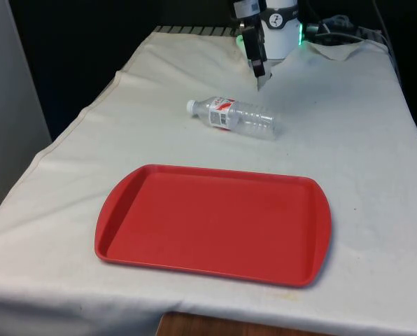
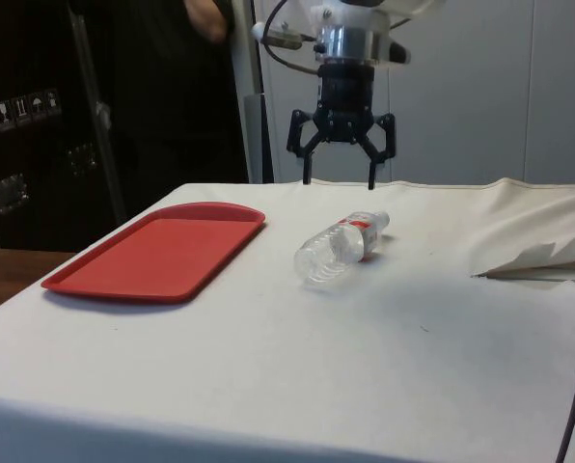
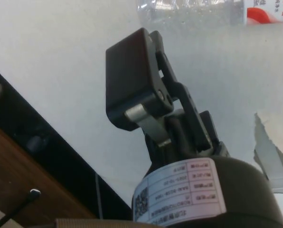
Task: Place the bottle upright on the tray.
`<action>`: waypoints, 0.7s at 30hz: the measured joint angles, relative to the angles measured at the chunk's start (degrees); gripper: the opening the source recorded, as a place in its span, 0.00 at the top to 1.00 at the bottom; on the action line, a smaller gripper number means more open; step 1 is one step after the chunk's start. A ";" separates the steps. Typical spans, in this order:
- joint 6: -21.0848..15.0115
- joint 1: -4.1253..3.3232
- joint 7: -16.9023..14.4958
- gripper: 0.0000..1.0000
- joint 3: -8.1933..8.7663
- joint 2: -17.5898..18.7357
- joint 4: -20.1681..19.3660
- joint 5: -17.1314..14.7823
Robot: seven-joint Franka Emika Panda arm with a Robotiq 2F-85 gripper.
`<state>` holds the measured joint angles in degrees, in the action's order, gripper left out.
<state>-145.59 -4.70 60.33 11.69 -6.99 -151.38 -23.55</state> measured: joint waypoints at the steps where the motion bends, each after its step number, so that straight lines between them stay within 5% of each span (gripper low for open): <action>1: -0.06 0.00 0.06 0.00 0.00 0.11 0.00 -0.23; 21: -1.66 0.00 0.17 0.00 0.00 2.52 -0.11 -5.67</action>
<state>-147.25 -4.70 60.50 11.69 -4.47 -151.49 -29.22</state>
